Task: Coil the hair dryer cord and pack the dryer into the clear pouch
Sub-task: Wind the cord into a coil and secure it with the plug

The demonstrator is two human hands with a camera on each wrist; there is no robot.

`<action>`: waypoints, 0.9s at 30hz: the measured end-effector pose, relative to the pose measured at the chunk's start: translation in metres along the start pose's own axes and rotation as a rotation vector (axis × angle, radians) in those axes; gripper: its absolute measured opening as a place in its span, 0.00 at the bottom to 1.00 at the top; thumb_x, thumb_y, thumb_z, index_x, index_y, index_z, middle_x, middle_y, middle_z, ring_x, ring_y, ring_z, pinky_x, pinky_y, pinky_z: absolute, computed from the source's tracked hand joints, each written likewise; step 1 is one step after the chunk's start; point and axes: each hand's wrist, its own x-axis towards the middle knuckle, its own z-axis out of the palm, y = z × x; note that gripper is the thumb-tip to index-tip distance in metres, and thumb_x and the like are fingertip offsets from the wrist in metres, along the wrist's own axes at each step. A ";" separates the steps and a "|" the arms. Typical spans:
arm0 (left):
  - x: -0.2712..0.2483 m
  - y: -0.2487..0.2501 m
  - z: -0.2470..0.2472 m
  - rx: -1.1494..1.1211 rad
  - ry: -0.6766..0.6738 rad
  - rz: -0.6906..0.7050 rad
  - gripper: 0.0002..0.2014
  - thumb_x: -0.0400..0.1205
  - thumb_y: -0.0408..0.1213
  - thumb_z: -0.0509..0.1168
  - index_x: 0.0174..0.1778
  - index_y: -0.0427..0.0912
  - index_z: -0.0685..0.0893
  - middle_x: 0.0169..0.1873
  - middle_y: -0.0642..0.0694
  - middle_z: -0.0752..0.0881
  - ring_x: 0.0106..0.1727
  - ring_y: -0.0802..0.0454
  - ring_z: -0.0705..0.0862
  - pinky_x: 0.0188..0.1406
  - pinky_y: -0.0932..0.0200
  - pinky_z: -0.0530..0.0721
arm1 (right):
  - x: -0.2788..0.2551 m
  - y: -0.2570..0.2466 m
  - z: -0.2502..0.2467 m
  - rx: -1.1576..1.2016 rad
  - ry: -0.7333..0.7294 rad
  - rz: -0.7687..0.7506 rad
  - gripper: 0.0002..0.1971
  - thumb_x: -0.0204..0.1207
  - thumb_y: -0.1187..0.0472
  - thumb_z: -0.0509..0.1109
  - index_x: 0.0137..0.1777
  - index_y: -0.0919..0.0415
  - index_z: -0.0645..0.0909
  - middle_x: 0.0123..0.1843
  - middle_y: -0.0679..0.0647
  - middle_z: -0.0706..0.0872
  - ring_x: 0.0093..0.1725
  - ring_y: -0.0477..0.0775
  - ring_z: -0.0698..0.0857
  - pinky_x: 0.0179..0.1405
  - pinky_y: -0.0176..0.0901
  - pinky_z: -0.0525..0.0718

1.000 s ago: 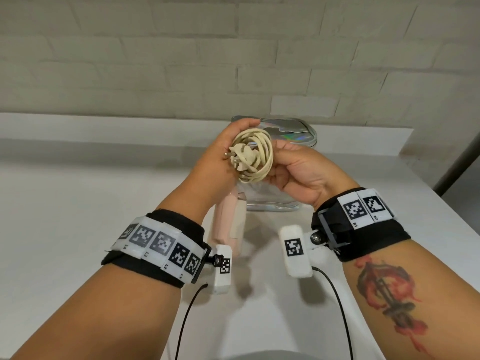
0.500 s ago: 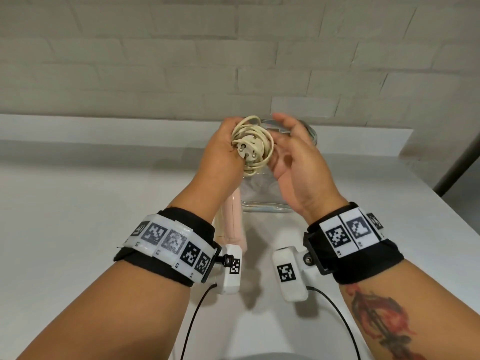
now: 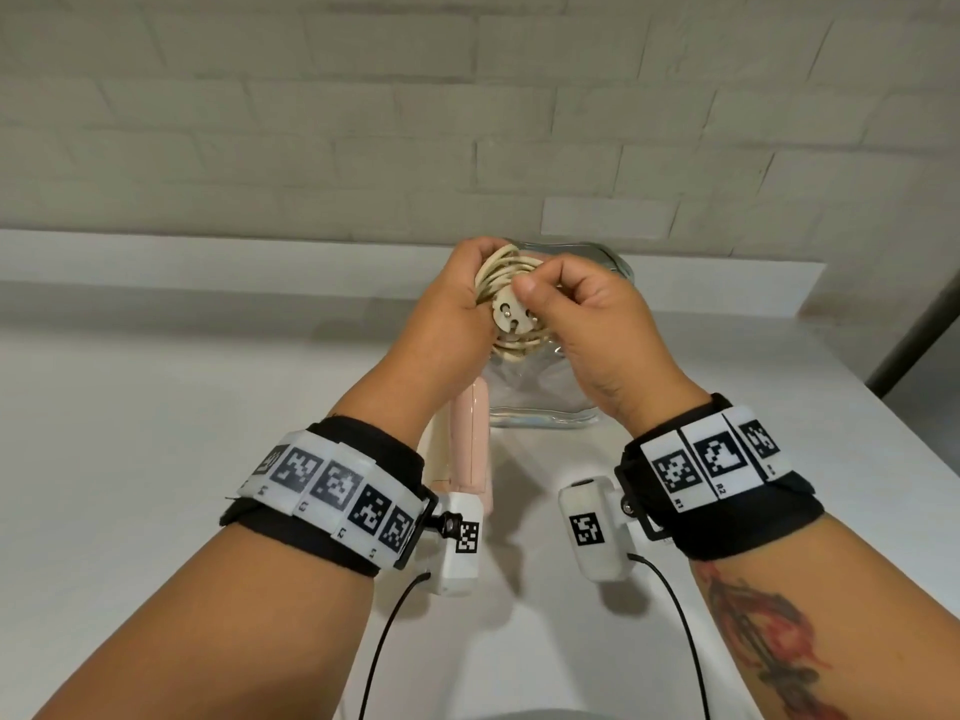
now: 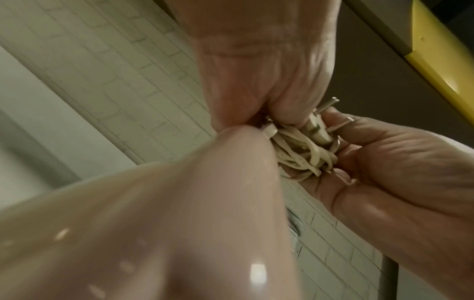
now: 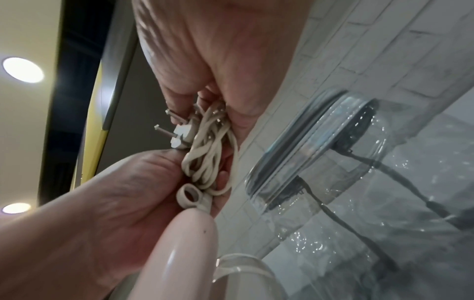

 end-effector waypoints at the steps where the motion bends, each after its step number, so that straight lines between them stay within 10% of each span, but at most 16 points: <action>1: 0.000 0.000 0.000 -0.021 -0.008 -0.013 0.24 0.77 0.19 0.60 0.65 0.49 0.76 0.49 0.49 0.85 0.48 0.54 0.84 0.48 0.54 0.86 | 0.001 -0.001 0.001 0.031 0.000 0.009 0.09 0.75 0.56 0.72 0.33 0.52 0.83 0.40 0.56 0.87 0.39 0.50 0.84 0.40 0.47 0.83; 7: 0.000 0.004 -0.002 -0.154 -0.008 -0.075 0.30 0.72 0.14 0.52 0.63 0.47 0.82 0.50 0.45 0.87 0.49 0.50 0.86 0.48 0.52 0.86 | 0.006 0.000 0.001 0.256 0.040 0.103 0.05 0.83 0.63 0.62 0.53 0.52 0.78 0.41 0.56 0.90 0.39 0.52 0.89 0.36 0.45 0.86; 15: 0.008 0.004 -0.006 -0.212 0.112 -0.212 0.25 0.72 0.17 0.52 0.50 0.48 0.86 0.38 0.46 0.88 0.39 0.48 0.86 0.36 0.55 0.84 | -0.002 0.002 -0.002 -0.523 0.027 -0.388 0.23 0.71 0.70 0.57 0.59 0.54 0.86 0.59 0.52 0.81 0.62 0.54 0.76 0.64 0.35 0.71; 20: 0.014 -0.001 -0.010 -0.268 0.185 -0.304 0.26 0.73 0.18 0.51 0.56 0.46 0.85 0.39 0.44 0.89 0.39 0.46 0.87 0.37 0.52 0.85 | -0.012 -0.003 0.002 -0.821 -0.069 -0.471 0.27 0.70 0.50 0.73 0.69 0.59 0.78 0.60 0.55 0.78 0.59 0.52 0.73 0.59 0.32 0.66; 27: 0.009 -0.004 -0.010 -0.279 0.129 -0.260 0.22 0.76 0.17 0.53 0.53 0.45 0.83 0.37 0.45 0.86 0.35 0.51 0.85 0.29 0.59 0.83 | -0.005 -0.011 0.011 -0.830 -0.117 -0.449 0.20 0.75 0.58 0.72 0.65 0.62 0.78 0.58 0.56 0.84 0.58 0.56 0.81 0.56 0.39 0.73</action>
